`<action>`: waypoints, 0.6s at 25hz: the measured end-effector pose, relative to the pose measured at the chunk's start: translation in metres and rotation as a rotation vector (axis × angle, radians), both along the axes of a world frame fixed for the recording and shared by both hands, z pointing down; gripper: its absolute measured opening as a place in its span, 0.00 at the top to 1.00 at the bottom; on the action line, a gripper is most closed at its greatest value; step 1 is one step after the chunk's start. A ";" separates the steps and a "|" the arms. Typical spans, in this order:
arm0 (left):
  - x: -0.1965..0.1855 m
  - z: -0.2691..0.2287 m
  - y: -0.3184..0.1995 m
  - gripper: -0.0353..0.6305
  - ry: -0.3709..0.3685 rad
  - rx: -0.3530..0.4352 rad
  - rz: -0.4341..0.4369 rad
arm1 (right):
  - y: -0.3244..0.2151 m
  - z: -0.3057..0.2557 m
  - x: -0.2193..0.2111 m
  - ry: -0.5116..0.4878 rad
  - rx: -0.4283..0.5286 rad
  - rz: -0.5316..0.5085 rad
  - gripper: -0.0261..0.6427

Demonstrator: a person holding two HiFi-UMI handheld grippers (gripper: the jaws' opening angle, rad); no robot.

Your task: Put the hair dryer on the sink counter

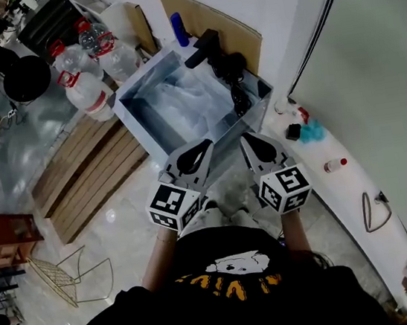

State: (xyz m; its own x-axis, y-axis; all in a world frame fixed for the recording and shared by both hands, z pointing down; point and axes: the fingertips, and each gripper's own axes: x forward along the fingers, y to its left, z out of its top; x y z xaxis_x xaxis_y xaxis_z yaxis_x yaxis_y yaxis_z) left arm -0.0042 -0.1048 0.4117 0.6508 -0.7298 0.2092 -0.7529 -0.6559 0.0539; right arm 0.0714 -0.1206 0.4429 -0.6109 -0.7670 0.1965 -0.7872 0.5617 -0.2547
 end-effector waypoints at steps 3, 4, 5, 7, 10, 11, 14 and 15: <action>-0.010 -0.001 0.002 0.92 0.005 0.003 0.006 | 0.000 -0.003 -0.013 0.014 0.005 -0.007 0.94; -0.013 -0.002 0.002 0.92 0.009 0.004 0.009 | 0.000 -0.003 -0.018 0.018 0.005 -0.009 0.94; -0.016 -0.002 0.002 0.92 0.013 0.004 0.012 | 0.000 -0.004 -0.021 0.023 0.006 -0.011 0.94; -0.022 -0.003 0.002 0.92 0.020 0.006 0.019 | -0.001 -0.004 -0.029 0.031 0.007 -0.012 0.94; -0.029 -0.002 0.002 0.92 0.026 0.004 0.032 | -0.001 -0.005 -0.039 0.041 0.008 -0.010 0.94; -0.032 -0.002 0.003 0.92 0.028 0.004 0.035 | -0.001 -0.006 -0.041 0.044 0.009 -0.008 0.94; -0.038 0.000 0.004 0.92 0.032 0.000 0.048 | -0.002 -0.006 -0.048 0.057 0.014 -0.002 0.94; -0.040 0.001 0.005 0.92 0.034 -0.001 0.052 | -0.003 -0.006 -0.049 0.060 0.014 0.001 0.94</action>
State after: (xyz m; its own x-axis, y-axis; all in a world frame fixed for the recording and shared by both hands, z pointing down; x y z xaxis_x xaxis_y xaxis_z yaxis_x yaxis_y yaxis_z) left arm -0.0438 -0.1001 0.4126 0.6948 -0.6945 0.1869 -0.7153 -0.6943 0.0791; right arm 0.0222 -0.1235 0.4367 -0.5973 -0.7707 0.2220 -0.8015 0.5640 -0.1987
